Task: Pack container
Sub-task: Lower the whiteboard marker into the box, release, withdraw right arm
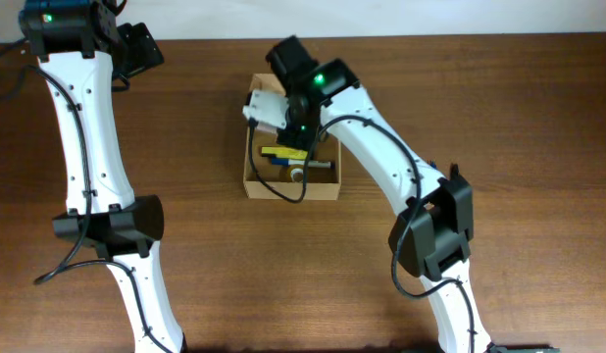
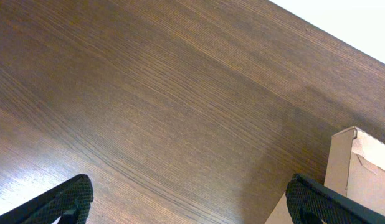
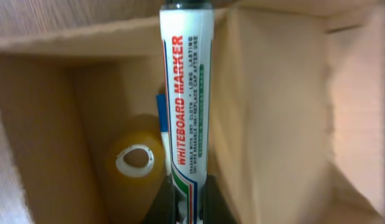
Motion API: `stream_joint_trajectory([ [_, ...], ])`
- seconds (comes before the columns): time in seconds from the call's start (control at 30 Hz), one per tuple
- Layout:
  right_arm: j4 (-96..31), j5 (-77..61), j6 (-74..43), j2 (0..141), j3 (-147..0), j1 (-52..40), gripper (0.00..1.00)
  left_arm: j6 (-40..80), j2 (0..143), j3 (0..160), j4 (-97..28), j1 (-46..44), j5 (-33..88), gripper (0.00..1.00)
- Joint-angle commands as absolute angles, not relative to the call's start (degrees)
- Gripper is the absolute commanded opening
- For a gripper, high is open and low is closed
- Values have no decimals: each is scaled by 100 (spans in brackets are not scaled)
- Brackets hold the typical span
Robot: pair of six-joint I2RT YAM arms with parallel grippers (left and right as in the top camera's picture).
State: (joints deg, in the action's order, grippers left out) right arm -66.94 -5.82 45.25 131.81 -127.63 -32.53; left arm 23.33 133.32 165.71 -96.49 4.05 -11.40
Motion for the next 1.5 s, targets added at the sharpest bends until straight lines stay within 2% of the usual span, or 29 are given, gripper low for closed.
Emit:
stream_joint_trajectory([
  [0.0, -6508, -528, 4668, 13133, -12451, -3249, 4, 2303, 13351, 16639, -9666, 425, -1162, 100],
  [0.47, -5905, -528, 4713, 13166, -11378, -3175, 4, 2303, 13351, 16639, -9666, 425, -1162, 100],
  [0.5, -5889, -528, 4711, 13166, -11360, -3175, 6, 2303, 13351, 16639, -9666, 425, -1162, 100],
  [0.57, -5889, -521, 4687, 13163, -11365, -3175, 33, 2303, 13351, 16639, -9666, 425, -1162, 100],
  [0.6, -5883, -473, 4569, 13161, -11384, -3175, 38, 2303, 13351, 16639, -9666, 425, -1162, 100],
  [0.63, -5887, -370, 4427, 13161, -11428, -3175, 39, 2303, 13351, 16639, -9666, 425, -1162, 100],
  [0.87, -6440, 62, 3728, 13004, -12457, -3223, 41, 2303, 13351, 16639, -9666, 425, -1162, 100],
  [1.2, -7977, 1428, 1627, 12525, -15764, -3175, 42, 2303, 13351, 16639, -9666, 425, -1162, 100],
  [1.33, -8040, 1415, 1337, 11883, -15450, -2744, 36, 2303, 13351, 16639, -9666, 425, -1162, 100],
  [1.47, -7505, 1273, 1249, 10873, -13983, -1909, 36, 2303, 13351, 16639, -9666, 425, -1162, 100],
])
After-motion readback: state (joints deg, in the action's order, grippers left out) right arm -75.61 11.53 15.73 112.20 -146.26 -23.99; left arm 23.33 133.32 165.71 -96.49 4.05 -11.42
